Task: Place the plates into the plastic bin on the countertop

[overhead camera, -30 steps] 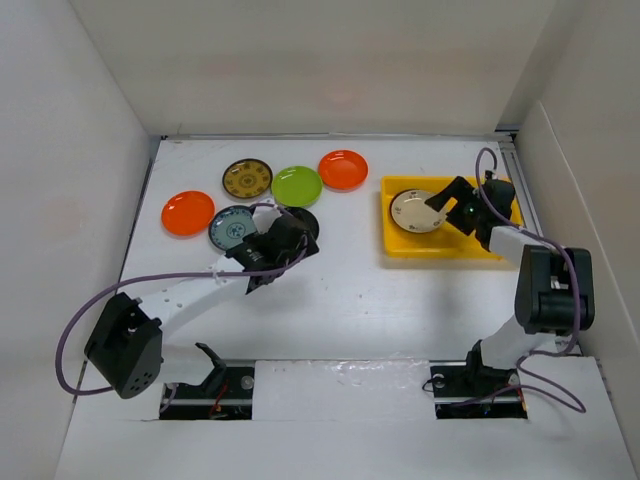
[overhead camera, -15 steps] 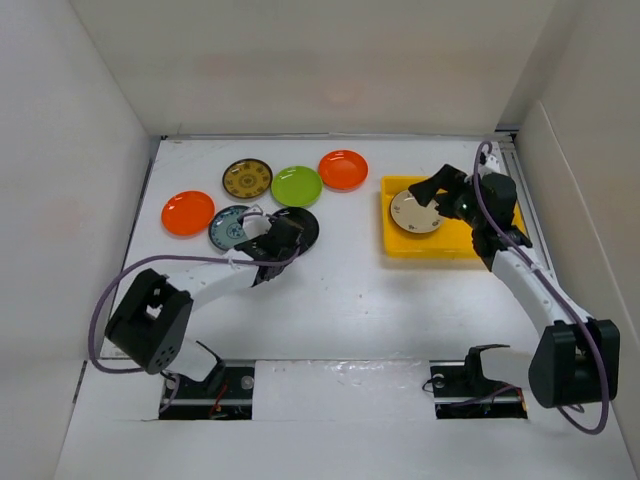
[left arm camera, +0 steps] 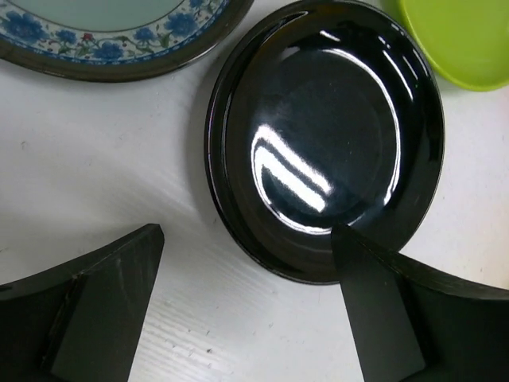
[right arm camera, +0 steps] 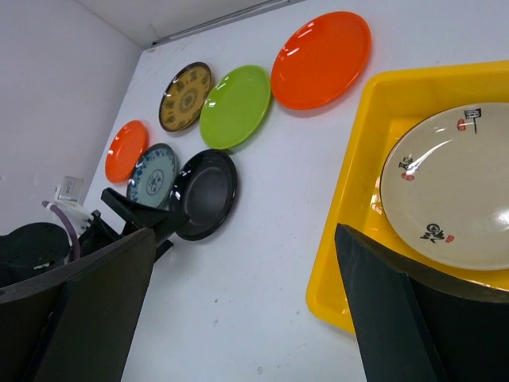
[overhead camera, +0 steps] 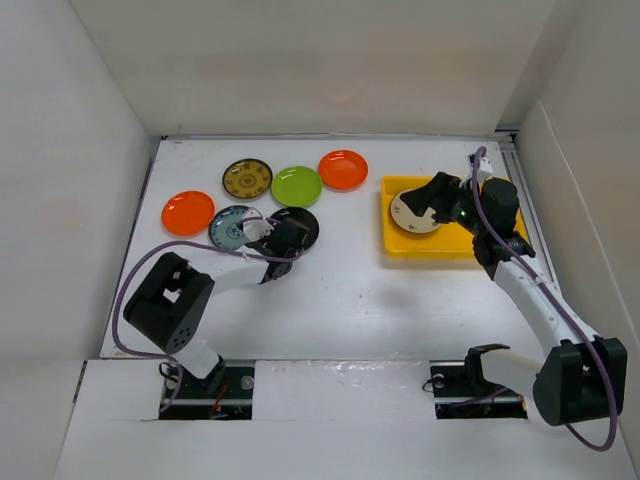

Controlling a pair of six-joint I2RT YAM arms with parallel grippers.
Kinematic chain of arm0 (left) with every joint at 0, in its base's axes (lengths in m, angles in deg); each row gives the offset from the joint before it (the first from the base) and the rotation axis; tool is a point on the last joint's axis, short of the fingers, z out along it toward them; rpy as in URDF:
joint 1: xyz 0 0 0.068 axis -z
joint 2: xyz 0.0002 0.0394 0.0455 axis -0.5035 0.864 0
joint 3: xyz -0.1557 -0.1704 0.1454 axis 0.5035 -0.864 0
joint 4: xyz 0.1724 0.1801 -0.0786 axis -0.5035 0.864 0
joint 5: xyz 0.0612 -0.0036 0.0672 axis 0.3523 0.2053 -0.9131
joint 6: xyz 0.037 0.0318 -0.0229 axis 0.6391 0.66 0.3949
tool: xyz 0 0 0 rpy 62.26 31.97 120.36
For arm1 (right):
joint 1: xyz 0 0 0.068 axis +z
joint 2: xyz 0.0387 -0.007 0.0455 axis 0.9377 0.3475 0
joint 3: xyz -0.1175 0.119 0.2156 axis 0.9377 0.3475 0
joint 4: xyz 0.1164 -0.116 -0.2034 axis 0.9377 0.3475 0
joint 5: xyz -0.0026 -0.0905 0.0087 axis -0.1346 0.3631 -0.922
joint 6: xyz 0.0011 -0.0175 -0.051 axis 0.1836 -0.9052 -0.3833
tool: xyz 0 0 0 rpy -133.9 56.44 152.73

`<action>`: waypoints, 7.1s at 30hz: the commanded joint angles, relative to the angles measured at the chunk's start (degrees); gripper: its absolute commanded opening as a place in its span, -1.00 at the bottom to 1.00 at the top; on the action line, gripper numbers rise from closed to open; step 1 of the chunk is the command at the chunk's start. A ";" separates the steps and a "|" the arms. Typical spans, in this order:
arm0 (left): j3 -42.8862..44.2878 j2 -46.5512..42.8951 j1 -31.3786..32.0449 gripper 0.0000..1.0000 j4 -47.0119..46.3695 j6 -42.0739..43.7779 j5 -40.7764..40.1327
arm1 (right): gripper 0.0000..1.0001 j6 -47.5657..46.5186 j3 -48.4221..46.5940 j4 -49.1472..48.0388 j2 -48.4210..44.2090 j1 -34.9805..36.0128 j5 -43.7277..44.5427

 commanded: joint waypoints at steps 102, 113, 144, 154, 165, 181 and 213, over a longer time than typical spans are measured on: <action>-11.95 -27.56 -16.70 1.00 4.48 0.18 7.75 | 1.00 1.38 -3.92 -5.97 12.04 8.55 1.13; -11.61 -11.29 -27.61 0.77 -5.98 -1.14 12.14 | 1.00 -0.03 -2.25 -8.35 10.90 16.29 -1.61; -8.51 -26.57 -12.50 -1.00 -3.42 10.89 20.40 | 0.98 -4.77 -2.87 -5.97 5.62 14.62 -8.02; -12.30 -34.76 -12.50 -1.00 -17.13 19.51 40.16 | 0.93 1.64 -3.30 -21.52 17.04 15.85 -15.23; -15.03 -35.37 -12.50 -1.00 -21.80 20.57 45.63 | 0.02 8.22 -5.33 -31.00 29.88 18.40 -17.33; -10.55 -35.28 -12.50 1.00 -4.22 22.59 29.90 | -1.00 13.95 3.72 -18.19 19.51 -4.44 8.05; -4.39 -27.12 -28.37 1.00 4.48 2.47 16.97 | 1.00 6.05 0.38 1.23 -0.43 -1.48 14.23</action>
